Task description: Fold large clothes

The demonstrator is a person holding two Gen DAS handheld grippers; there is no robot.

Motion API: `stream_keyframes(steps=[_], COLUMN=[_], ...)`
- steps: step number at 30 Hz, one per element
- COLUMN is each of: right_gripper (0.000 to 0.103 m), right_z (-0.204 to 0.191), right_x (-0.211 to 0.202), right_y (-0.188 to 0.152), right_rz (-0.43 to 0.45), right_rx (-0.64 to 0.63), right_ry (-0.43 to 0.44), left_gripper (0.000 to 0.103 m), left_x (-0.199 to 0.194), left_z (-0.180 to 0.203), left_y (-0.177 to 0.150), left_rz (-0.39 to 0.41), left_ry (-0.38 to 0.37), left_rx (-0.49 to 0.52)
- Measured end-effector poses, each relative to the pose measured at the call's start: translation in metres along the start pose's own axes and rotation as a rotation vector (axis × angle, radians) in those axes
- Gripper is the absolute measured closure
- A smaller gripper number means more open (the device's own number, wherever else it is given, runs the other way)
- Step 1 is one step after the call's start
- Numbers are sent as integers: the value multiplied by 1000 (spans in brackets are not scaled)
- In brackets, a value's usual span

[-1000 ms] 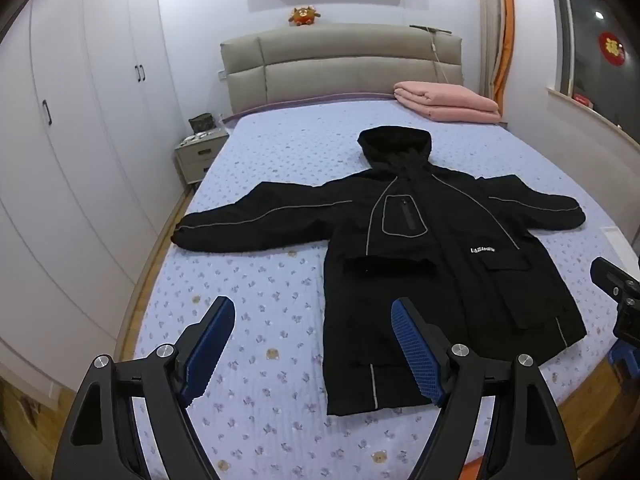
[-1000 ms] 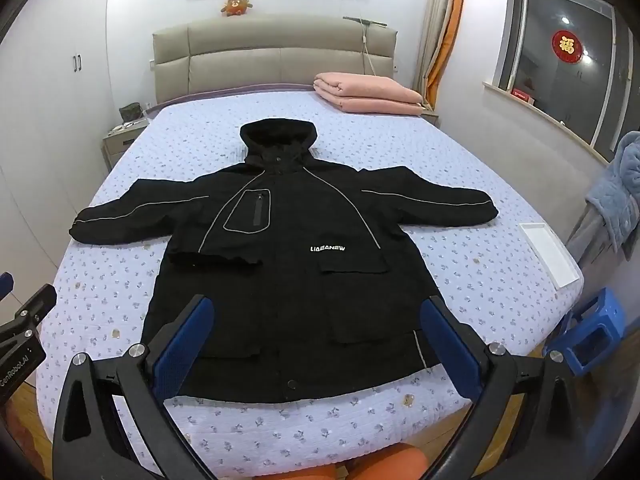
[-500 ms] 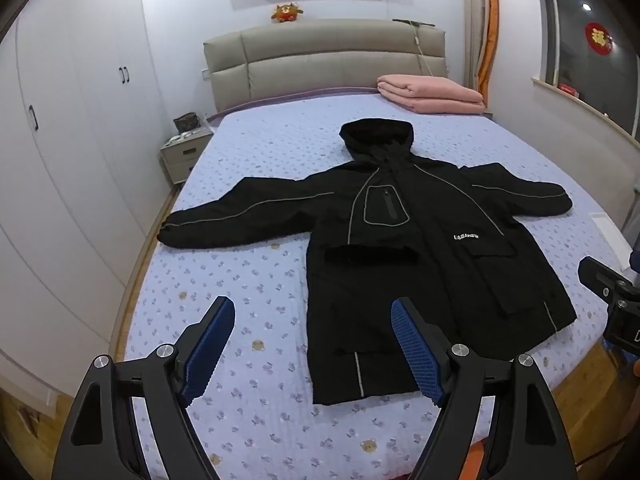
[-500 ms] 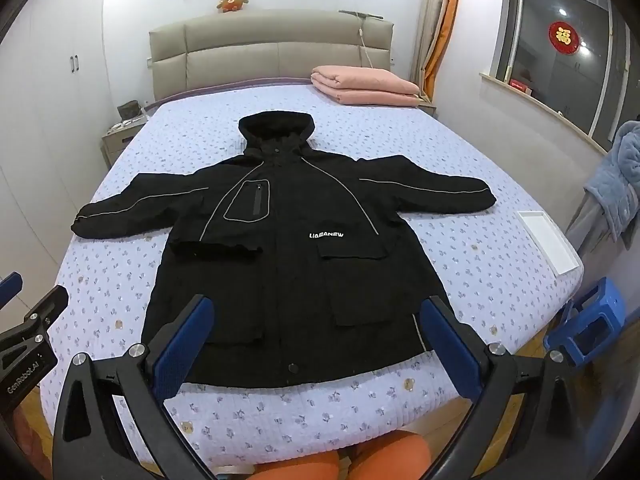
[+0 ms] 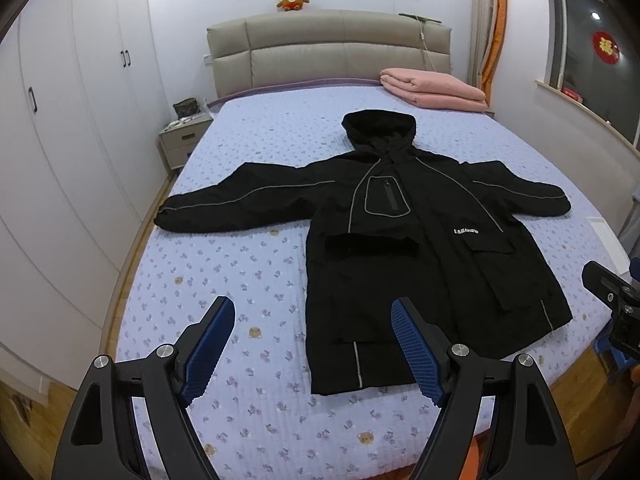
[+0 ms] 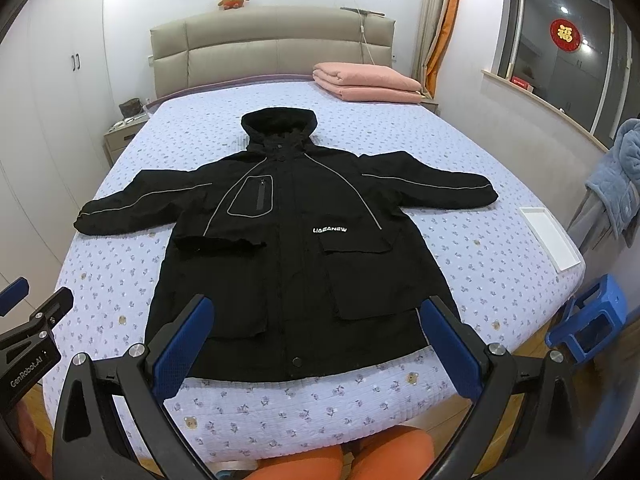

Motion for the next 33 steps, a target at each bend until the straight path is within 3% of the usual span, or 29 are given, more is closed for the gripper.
stream_keyframes(steps=[33], right_gripper=[0], right_z=[-2], right_x=[3], right_y=[0], right_rz=[-9], right_rx=[-6], right_ry=[0], left_gripper=[21], left_x=[9], left_z=[6], left_y=[-1], left_rz=[-19], left_ry=[-34], left_rx=[14])
Point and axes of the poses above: each gripper's, at about its wrist camera, not at the fingertips, and x roughly the way its jaws point, z to its right, y to its top, the point moved 7 cm from there along x, roughly the way its jaws point, and after that the axes turned 13 degrees about -x, right-handed, at the moved point
